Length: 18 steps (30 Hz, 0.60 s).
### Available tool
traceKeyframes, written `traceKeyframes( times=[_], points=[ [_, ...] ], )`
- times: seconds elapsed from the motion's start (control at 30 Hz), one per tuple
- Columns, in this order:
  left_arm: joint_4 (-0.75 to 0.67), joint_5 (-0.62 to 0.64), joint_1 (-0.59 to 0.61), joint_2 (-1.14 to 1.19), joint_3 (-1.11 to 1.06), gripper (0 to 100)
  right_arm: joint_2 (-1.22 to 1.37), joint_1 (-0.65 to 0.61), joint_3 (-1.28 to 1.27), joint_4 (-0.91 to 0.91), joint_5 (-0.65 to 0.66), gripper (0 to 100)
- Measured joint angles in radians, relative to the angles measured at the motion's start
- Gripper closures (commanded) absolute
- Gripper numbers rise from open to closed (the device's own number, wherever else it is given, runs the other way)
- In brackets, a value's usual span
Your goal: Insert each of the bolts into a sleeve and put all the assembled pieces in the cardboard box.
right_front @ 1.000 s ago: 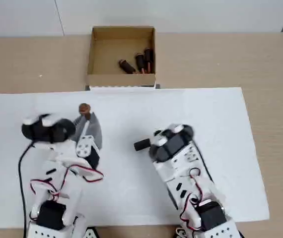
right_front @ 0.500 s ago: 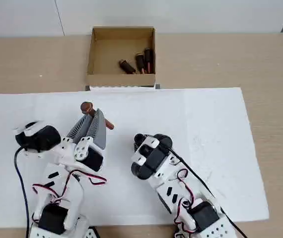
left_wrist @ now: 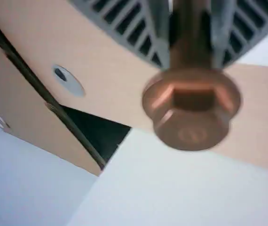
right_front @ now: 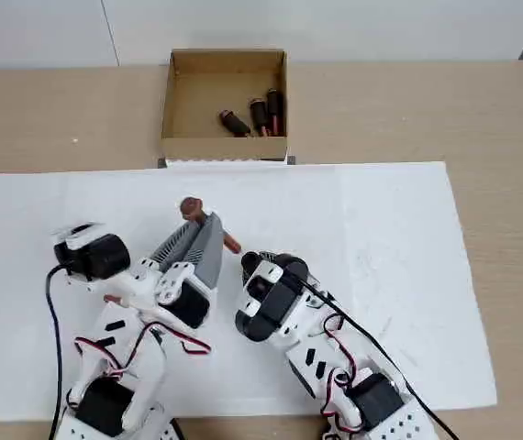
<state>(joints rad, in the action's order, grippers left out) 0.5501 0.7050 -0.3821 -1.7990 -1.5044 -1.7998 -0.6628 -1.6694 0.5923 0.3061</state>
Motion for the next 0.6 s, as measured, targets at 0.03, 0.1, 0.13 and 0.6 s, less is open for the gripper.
traceKeyframes(
  times=[0.03, 0.1, 0.13, 0.6],
  points=[
    [0.000, 0.000, -0.009, 0.000, 0.000, 100, 0.000, 0.000, 0.000, 0.000, 0.002, 99.5],
    [0.000, 0.000, -0.028, 0.000, 0.000, 100, 0.000, 0.000, 0.000, 0.000, 0.003, 99.5],
    [0.000, 0.000, -0.031, 0.000, 0.000, 100, 0.000, 0.000, 0.000, 0.000, 0.005, 99.5],
    [0.046, 0.000, -0.064, -0.011, -0.023, 100, 0.003, 0.000, 0.000, -0.052, 0.008, 99.5]
  ],
)
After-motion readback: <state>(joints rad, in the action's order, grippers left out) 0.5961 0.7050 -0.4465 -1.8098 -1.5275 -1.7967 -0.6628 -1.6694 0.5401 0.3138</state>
